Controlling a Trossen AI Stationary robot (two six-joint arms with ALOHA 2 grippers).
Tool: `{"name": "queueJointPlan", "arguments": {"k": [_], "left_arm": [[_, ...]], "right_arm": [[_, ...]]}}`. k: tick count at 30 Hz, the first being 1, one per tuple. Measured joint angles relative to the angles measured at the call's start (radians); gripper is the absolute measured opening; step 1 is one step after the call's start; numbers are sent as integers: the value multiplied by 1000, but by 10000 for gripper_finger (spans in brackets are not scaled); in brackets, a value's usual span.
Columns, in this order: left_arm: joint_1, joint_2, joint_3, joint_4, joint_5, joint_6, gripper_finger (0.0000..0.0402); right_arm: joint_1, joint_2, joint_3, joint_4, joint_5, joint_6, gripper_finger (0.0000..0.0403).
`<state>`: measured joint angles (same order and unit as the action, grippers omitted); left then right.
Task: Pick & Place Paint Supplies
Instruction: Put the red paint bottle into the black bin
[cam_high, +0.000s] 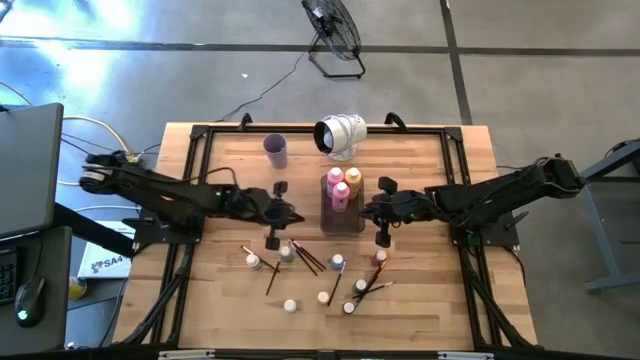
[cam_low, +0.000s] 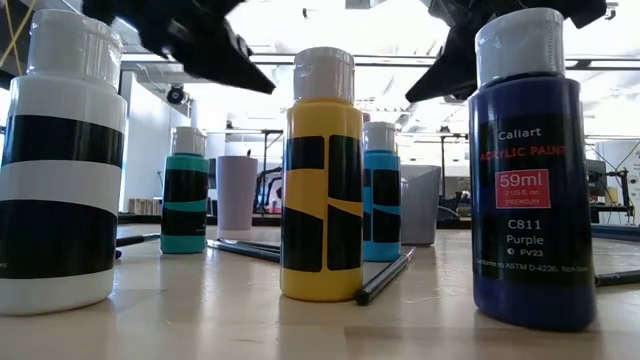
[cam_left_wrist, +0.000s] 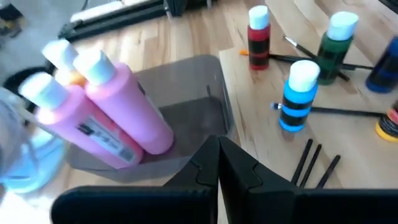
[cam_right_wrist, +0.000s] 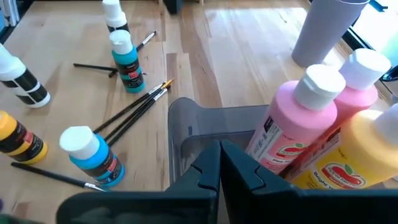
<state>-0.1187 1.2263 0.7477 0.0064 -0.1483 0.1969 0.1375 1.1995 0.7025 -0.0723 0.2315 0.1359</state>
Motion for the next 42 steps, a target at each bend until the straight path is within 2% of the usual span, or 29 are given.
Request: {"name": "queueJointPlan", "arguments": {"k": [4, 7, 13, 16, 23, 30, 37, 42], "left_arm": [[1, -96, -31, -59, -1, 19, 0], [1, -163, -85, -44, -3, 10, 0], [1, -241, -231, 121, 27, -59, 0], [1, -247, -277, 176, 42, -106, 0], [0, -247, -286, 229, 62, -173, 0], [0, -248, -286, 279, 63, -158, 0], [0, -248, -286, 284, 63, -149, 0], [0, -248, -286, 283, 60, -148, 0]], "right_arm": [[0, 0, 0, 2, 6, 43, 2], [0, 0, 0, 0, 53, 89, 2], [0, 0, 1, -10, 55, 132, 2], [10, 1, 22, -82, 54, 142, 2], [105, 1, 157, -371, 113, 211, 2], [235, 1, 243, -510, 161, 234, 2], [317, 1, 248, -601, 147, 318, 2], [327, 1, 248, -629, 72, 350, 2]]}}
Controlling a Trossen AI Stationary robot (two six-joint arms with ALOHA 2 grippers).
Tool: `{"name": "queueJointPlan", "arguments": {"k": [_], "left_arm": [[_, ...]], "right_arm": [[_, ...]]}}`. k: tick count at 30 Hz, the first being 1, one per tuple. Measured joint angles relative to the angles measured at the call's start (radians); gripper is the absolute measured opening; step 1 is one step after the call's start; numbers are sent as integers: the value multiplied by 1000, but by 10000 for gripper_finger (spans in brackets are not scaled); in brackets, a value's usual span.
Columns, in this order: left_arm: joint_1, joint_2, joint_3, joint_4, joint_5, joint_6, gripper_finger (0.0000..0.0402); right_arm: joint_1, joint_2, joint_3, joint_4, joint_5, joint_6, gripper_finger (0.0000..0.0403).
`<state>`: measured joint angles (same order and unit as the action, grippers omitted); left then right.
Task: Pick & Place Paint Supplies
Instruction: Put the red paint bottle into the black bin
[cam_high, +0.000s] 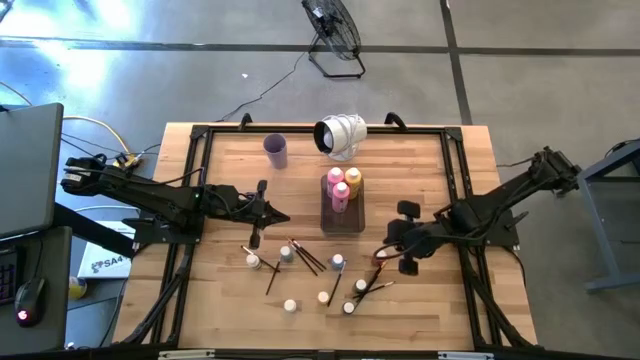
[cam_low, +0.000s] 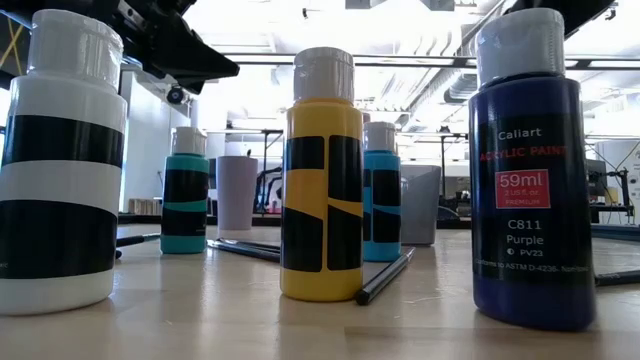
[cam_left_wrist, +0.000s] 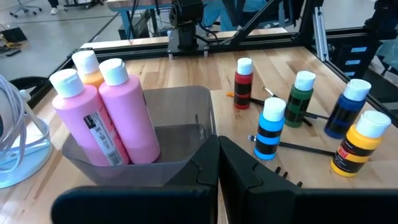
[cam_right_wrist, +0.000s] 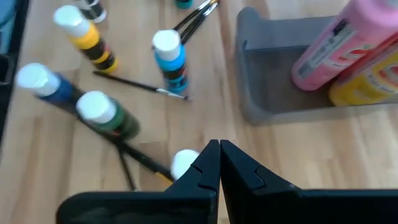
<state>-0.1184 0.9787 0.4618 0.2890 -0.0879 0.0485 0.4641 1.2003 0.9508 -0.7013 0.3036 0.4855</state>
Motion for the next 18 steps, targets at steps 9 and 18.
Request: {"name": "queueJointPlan", "arguments": {"k": [9, 18], "left_arm": [[0, 0, 0, -9, 0, -1, 0], [0, 0, 1, -36, -1, -1, 0]], "right_arm": [[0, 0, 0, 1, -23, 2, 2], [0, 0, -1, 2, 1, 88, 2]]}}
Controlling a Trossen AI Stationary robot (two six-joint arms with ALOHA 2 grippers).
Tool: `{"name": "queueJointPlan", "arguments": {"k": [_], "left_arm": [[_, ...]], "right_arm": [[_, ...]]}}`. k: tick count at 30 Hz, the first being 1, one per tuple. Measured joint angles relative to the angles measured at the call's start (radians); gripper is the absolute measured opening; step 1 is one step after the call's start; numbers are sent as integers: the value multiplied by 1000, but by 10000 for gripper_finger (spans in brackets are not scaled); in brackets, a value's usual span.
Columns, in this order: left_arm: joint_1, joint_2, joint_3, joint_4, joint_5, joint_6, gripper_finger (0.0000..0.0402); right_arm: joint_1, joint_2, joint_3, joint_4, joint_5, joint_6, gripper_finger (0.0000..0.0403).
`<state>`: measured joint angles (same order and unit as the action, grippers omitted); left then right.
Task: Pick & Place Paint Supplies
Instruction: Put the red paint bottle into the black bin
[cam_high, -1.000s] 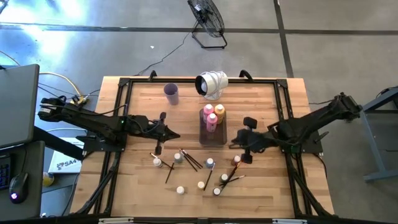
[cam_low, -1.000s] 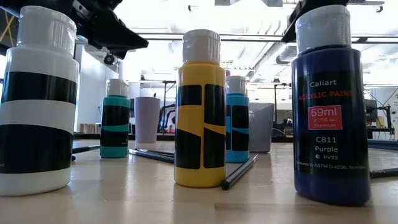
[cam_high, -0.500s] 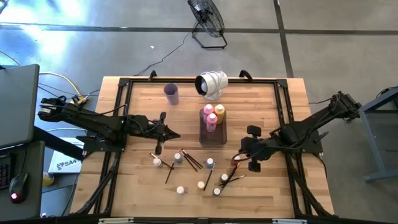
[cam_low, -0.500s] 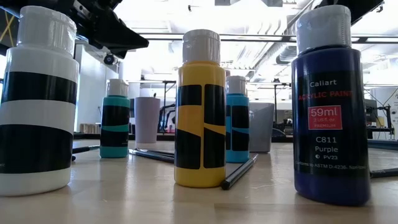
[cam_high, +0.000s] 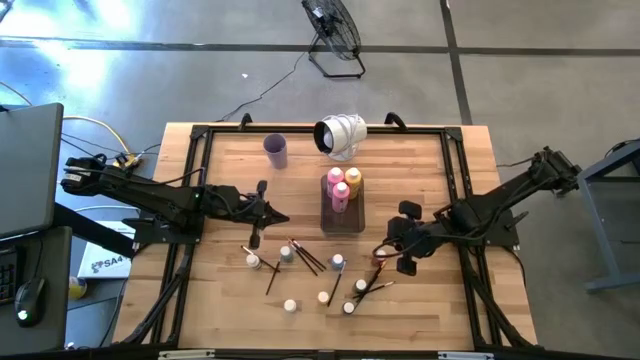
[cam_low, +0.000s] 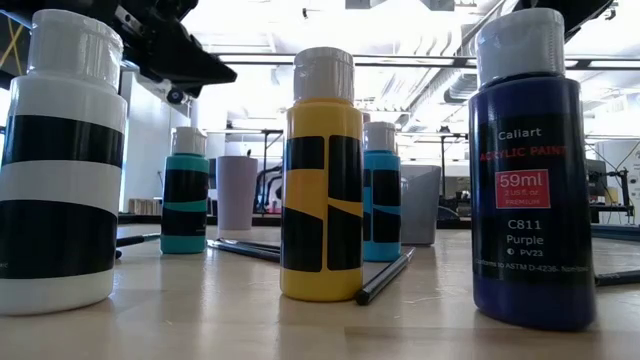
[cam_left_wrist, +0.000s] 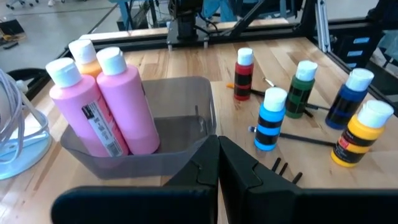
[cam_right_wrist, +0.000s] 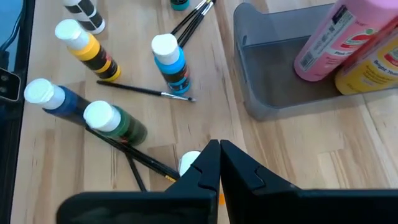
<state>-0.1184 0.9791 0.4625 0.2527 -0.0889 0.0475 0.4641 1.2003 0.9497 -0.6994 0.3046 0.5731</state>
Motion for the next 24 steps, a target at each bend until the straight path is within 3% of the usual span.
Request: {"name": "queueJointPlan", "arguments": {"k": [6, 18, 24], "left_arm": [[0, 0, 0, -11, 0, 0, 0], [0, 0, 0, -13, -1, -1, 0], [0, 0, 0, -22, -1, -2, 0]], "right_arm": [[0, 0, 0, 0, -34, 0, 15], [0, 0, -1, 0, -45, -26, 178], [0, 0, -1, 0, -62, -15, 217]]}}
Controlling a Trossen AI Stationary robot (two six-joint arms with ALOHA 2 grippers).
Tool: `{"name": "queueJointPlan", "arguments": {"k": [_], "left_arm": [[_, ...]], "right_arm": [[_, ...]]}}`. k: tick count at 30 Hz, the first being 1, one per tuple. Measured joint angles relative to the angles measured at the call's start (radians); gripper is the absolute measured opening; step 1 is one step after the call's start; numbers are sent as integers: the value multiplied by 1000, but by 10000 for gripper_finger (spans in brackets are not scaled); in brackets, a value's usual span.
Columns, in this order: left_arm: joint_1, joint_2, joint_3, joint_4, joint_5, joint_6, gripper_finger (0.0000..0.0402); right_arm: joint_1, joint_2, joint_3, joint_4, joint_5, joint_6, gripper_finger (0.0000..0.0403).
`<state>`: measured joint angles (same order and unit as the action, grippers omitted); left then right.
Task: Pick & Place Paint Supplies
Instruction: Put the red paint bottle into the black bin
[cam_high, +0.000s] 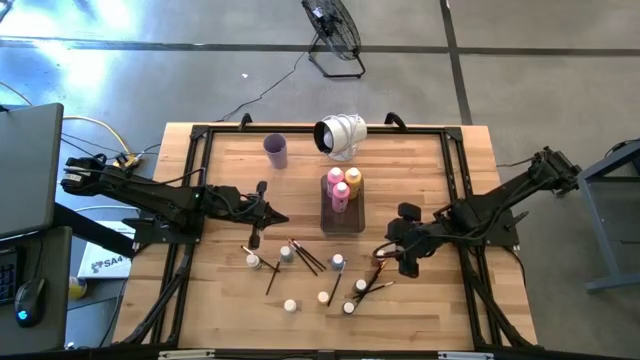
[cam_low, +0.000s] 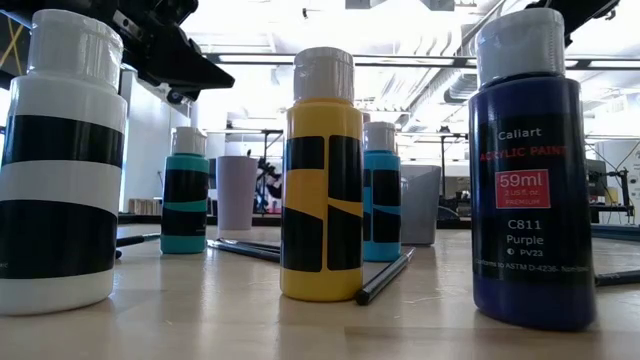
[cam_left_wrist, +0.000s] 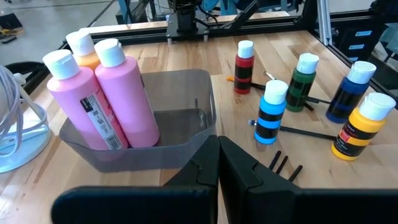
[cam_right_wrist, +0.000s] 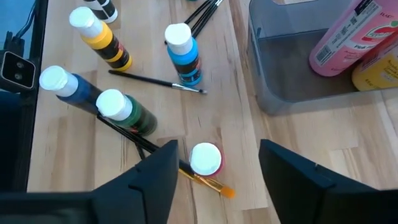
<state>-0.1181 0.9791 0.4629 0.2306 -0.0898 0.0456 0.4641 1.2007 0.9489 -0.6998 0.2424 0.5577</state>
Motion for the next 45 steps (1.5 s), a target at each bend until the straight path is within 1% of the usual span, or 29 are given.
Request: {"name": "queueJointPlan", "arguments": {"k": [8, 21, 28, 34, 45], "left_arm": [[0, 0, 0, 2, 0, 0, 0], [0, 0, 0, 3, 0, 1, 0], [0, 0, 0, 3, 0, 1, 0], [0, 0, 0, 3, 0, 1, 0], [0, 0, 0, 3, 0, 1, 0]], "right_arm": [[0, 0, 0, 0, -58, 18, 219], [0, 7, 0, 1, -59, 25, 219], [1, 94, 0, 33, -59, 14, 219], [1, 169, 0, 25, -60, -12, 219], [1, 229, 0, 25, -51, -34, 219]]}}
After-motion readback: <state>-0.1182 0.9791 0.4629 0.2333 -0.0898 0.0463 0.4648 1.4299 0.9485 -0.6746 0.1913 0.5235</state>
